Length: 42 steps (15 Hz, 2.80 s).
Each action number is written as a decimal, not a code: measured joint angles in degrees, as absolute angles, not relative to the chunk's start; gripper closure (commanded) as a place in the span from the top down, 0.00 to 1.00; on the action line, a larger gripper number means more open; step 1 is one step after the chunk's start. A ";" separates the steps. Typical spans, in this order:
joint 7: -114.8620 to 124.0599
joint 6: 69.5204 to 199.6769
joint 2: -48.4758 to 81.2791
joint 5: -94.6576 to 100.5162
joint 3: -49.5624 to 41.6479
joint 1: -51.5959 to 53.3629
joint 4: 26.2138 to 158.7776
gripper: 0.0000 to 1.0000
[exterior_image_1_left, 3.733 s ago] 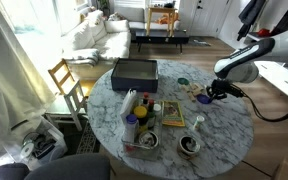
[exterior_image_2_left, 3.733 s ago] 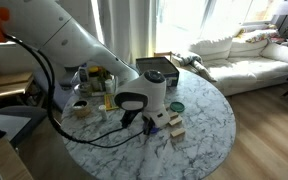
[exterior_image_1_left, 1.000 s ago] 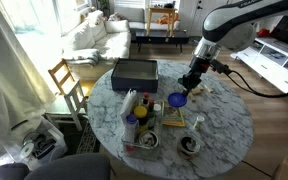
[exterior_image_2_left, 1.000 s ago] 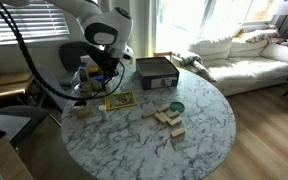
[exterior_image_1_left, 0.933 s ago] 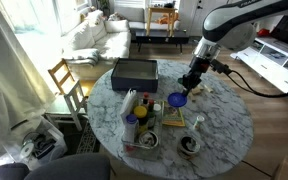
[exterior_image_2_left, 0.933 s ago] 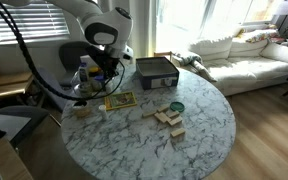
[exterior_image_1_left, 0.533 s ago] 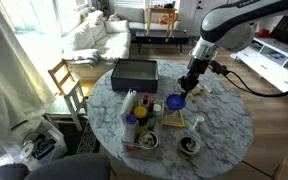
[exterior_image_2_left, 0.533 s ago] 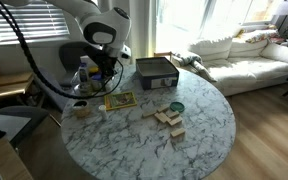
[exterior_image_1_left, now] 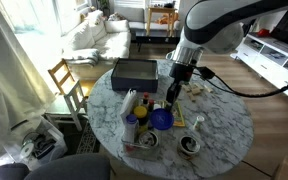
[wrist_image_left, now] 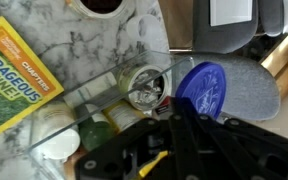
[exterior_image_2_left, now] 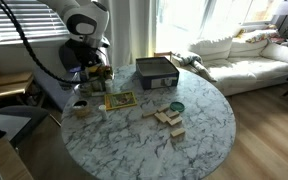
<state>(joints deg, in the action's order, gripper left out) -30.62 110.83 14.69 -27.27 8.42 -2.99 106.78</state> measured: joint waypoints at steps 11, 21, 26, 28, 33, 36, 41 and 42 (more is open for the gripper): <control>-30.92 117.18 18.77 -24.95 9.27 0.88 106.77 0.01; -30.38 126.41 22.41 -20.27 9.36 1.10 106.80 0.01; -30.38 126.66 23.21 -18.49 10.19 1.56 106.81 0.01; -30.38 126.64 23.34 -17.88 10.50 1.67 106.81 0.01; -30.38 126.58 23.87 -15.77 10.73 2.33 106.82 0.01; -30.30 126.57 24.47 -14.73 10.86 2.73 106.81 0.01; -28.52 126.56 25.43 -12.73 10.86 3.15 106.81 0.01; -28.05 126.56 25.53 -12.26 10.86 3.19 106.81 0.07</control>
<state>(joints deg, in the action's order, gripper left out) -28.05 126.56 25.53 -12.26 10.86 3.19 106.81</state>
